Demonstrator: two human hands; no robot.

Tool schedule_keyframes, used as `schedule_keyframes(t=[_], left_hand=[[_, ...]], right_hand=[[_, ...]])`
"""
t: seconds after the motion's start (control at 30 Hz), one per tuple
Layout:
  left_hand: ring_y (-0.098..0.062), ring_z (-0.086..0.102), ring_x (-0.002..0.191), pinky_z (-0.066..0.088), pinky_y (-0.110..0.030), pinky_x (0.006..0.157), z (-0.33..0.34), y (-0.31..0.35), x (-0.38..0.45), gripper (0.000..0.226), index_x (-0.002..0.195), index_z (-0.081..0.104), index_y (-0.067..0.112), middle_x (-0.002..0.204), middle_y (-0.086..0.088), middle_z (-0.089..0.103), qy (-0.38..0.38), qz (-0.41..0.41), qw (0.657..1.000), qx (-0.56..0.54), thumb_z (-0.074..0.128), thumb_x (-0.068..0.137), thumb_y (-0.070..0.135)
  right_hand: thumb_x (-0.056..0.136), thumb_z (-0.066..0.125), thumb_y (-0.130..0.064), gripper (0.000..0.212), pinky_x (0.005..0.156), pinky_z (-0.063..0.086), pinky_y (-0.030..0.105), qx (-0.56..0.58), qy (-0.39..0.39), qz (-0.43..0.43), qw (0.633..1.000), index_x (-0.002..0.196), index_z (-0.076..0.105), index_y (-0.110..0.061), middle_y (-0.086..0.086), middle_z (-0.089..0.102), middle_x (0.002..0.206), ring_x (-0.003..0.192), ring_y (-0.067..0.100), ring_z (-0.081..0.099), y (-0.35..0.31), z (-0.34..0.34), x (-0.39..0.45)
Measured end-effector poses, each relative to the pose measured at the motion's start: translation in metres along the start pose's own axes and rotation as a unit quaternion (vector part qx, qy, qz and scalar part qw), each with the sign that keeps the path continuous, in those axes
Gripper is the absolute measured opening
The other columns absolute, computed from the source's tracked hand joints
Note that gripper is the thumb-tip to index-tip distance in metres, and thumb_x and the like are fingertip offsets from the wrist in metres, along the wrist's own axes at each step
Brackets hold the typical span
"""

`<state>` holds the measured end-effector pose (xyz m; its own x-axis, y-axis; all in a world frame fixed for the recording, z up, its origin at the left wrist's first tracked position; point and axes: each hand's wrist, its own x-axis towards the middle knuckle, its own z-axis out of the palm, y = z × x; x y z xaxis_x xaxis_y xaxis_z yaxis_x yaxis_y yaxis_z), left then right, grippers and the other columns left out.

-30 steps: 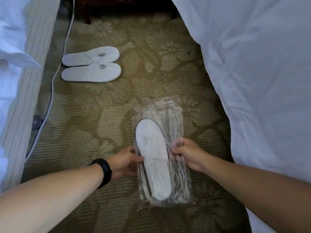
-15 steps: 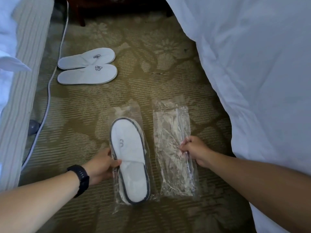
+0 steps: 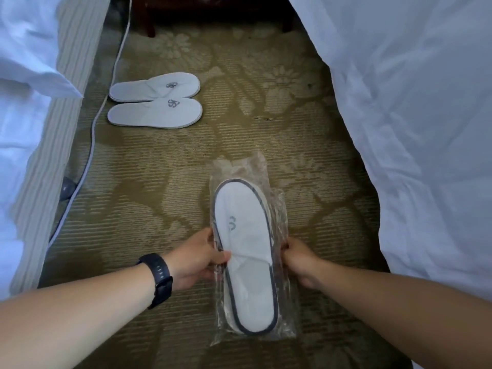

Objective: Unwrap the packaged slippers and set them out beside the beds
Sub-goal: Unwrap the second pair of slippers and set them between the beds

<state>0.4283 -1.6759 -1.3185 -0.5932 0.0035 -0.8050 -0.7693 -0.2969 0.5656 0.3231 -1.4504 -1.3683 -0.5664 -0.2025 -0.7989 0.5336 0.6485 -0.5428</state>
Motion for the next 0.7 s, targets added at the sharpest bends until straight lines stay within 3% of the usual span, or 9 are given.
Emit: schedule_keyframes(t=[0.07,0.17,0.27,0.33,0.43,0.5,0.6,0.7], left_hand=[[-0.029,0.075,0.117,0.065,-0.043,0.083,0.005,0.001,0.002,0.047,0.134,0.064,0.024,0.123,-0.002,0.081,-0.005,-0.007,1.000,0.011,0.064,0.098,-0.007],[-0.028,0.076,0.113,0.065,-0.038,0.075,0.012,0.005,0.003,0.046,0.132,0.065,0.024,0.119,0.000,0.083,-0.002,-0.014,1.000,0.024,0.063,0.099,-0.008],[-0.032,0.073,0.118,0.064,-0.050,0.089,0.019,0.007,0.004,0.047,0.136,0.060,0.020,0.125,-0.006,0.080,0.015,-0.021,0.999,0.038,0.064,0.098,-0.008],[-0.034,0.071,0.121,0.058,-0.058,0.102,0.023,0.007,0.005,0.048,0.138,0.058,0.019,0.129,-0.008,0.077,0.021,-0.023,0.998,0.049,0.064,0.098,-0.007],[-0.036,0.071,0.121,0.052,-0.064,0.108,0.027,0.007,0.004,0.047,0.137,0.058,0.020,0.128,-0.007,0.077,0.026,-0.018,0.998,0.063,0.066,0.098,-0.005],[-0.039,0.070,0.122,0.053,-0.061,0.107,0.029,0.006,0.003,0.047,0.136,0.059,0.022,0.126,-0.007,0.079,0.019,-0.014,0.997,0.068,0.068,0.097,-0.003],[-0.040,0.071,0.120,0.056,-0.049,0.088,0.032,0.006,0.000,0.049,0.135,0.060,0.025,0.123,-0.008,0.080,0.006,-0.017,0.998,0.063,0.072,0.095,0.000],[-0.034,0.074,0.112,0.056,-0.048,0.085,0.030,0.007,-0.002,0.051,0.134,0.060,0.024,0.118,-0.008,0.080,0.007,-0.023,0.997,0.074,0.076,0.092,0.001]], right_hand=[[0.101,0.063,-0.009,0.018,0.087,0.066,0.049,0.007,-0.028,0.014,0.999,0.117,0.071,-0.011,0.016,0.079,0.107,0.095,0.033,0.078,0.000,0.002,-0.007],[0.098,0.068,-0.023,0.031,0.095,0.063,0.049,-0.034,-0.030,0.049,0.998,0.126,0.067,-0.009,0.016,0.077,0.117,0.104,0.032,0.075,0.000,-0.003,-0.012],[0.102,0.057,-0.031,0.035,0.104,0.055,0.045,-0.127,0.102,0.051,0.985,0.128,0.064,-0.009,0.014,0.070,0.126,0.113,0.034,0.068,-0.006,-0.018,-0.013],[0.104,0.057,-0.043,0.036,0.101,0.053,0.046,-0.067,0.165,0.020,0.984,0.123,0.064,-0.013,0.011,0.069,0.121,0.109,0.032,0.067,-0.016,-0.030,-0.012],[0.102,0.063,-0.047,0.031,0.083,0.052,0.040,0.117,0.068,-0.061,0.989,0.110,0.066,-0.017,0.008,0.073,0.107,0.094,0.024,0.067,-0.040,-0.040,-0.011],[0.097,0.072,-0.043,0.036,0.079,0.053,0.038,0.189,-0.008,-0.075,0.979,0.120,0.066,-0.016,0.009,0.076,0.111,0.098,0.025,0.071,-0.056,-0.037,-0.012],[0.089,0.084,-0.024,0.048,0.086,0.062,0.041,0.241,-0.067,-0.064,0.966,0.132,0.062,-0.021,0.008,0.078,0.122,0.109,0.027,0.075,-0.067,-0.028,-0.013],[0.086,0.084,-0.006,0.053,0.097,0.062,0.049,0.229,-0.073,-0.072,0.968,0.133,0.064,-0.020,0.008,0.078,0.123,0.111,0.029,0.075,-0.066,-0.023,-0.016]])
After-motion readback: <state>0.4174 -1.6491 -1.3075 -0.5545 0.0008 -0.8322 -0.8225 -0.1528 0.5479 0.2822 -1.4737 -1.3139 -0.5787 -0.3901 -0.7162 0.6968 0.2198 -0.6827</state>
